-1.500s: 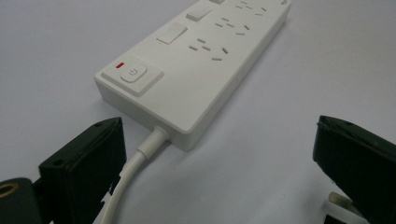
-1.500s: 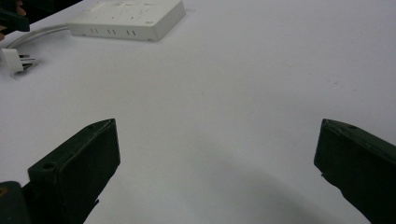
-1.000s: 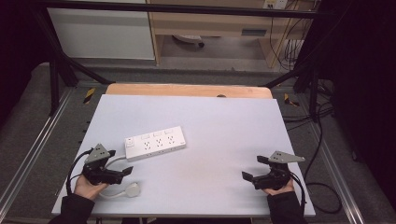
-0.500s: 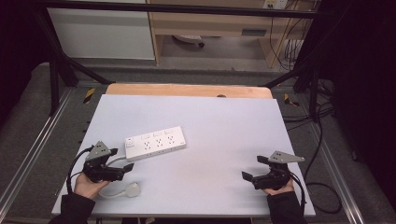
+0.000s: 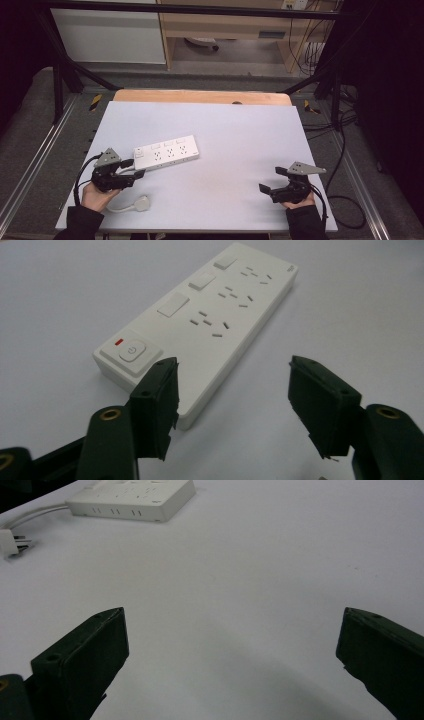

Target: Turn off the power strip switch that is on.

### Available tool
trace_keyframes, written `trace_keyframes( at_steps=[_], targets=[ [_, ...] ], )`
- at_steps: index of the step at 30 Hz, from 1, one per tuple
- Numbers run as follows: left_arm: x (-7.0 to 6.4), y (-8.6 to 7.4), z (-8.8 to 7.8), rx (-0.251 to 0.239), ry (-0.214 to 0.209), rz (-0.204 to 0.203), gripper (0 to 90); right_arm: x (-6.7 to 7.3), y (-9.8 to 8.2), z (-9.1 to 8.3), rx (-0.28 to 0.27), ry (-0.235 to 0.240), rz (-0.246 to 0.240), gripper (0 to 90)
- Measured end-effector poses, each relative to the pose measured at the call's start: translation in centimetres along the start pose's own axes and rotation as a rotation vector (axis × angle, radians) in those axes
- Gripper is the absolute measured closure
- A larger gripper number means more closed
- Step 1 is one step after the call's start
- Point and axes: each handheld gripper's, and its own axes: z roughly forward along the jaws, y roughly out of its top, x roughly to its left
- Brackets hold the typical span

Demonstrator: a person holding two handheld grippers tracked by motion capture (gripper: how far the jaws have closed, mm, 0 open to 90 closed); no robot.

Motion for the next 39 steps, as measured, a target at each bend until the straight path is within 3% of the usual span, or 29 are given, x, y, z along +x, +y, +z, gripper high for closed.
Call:
trace_keyframes(
  at_steps=[10, 17, 23, 28, 39],
  targets=[
    [-0.4, 0.9, 0.4, 0.009, 0.005, -0.015, 61.5, 0.0, 0.0, 0.0, 0.000, -0.002, -0.001, 1.1],
    [-0.7, 1.2, 0.7, 0.024, 0.040, -0.008, 73.4, 0.0, 0.0, 0.0, 0.002, -0.001, 0.001, 1.1],
    [-0.8, 1.6, 0.8, 0.015, 0.036, -0.010, 84.1, 0.0, 0.0, 0.1, 0.005, -0.002, -0.002, 1.2],
    [-0.9, 2.1, 1.2, 0.023, 0.049, -0.005, 89.2, 0.0, 0.0, 0.0, 0.005, -0.003, -0.003, 1.2],
    [-0.6, 3.2, 2.0, 0.020, 0.056, -0.017, 89.7, 0.0, 0.0, 0.1, 0.004, -0.003, -0.002, 1.1]
  ],
)
